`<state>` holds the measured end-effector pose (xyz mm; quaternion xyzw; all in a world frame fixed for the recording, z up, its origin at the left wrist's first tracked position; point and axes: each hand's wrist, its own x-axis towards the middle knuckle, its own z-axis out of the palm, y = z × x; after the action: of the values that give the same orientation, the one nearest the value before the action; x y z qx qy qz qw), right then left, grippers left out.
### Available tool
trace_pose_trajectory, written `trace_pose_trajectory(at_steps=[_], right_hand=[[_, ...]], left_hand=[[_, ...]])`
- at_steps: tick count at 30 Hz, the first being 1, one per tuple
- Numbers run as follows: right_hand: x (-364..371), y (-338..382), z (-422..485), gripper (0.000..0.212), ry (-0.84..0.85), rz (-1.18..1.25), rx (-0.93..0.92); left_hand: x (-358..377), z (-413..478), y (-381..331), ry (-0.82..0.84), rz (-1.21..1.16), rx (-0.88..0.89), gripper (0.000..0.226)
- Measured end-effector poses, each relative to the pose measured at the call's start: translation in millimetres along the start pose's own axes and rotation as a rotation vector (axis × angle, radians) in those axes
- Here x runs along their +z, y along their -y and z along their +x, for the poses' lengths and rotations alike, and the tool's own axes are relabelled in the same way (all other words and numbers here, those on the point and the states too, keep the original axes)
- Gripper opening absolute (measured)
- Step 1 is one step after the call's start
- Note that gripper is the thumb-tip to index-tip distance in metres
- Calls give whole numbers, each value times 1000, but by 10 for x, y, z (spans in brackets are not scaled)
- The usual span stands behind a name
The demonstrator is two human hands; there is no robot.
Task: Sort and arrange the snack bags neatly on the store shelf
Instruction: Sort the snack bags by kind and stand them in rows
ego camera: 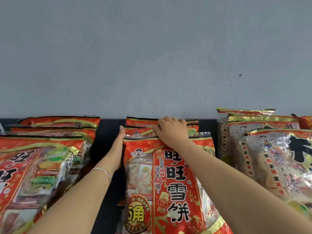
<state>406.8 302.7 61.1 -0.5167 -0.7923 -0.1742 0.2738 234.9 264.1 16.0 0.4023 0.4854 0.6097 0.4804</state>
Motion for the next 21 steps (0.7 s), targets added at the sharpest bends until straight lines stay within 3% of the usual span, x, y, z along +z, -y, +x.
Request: trace_pose_trajectory(at_steps=[11,16,21], right_hand=[[-42,-54,-87,42,-29,-120,36],[-7,-46,-137,40,-72,-91,59],[-95,-40,-345,38,-218,-135,65]], left_hand=[[144,48,64,193,-64,-77,74],[141,13,72,172,-28,-26,74],[75,-171,280,97,25,66,72]])
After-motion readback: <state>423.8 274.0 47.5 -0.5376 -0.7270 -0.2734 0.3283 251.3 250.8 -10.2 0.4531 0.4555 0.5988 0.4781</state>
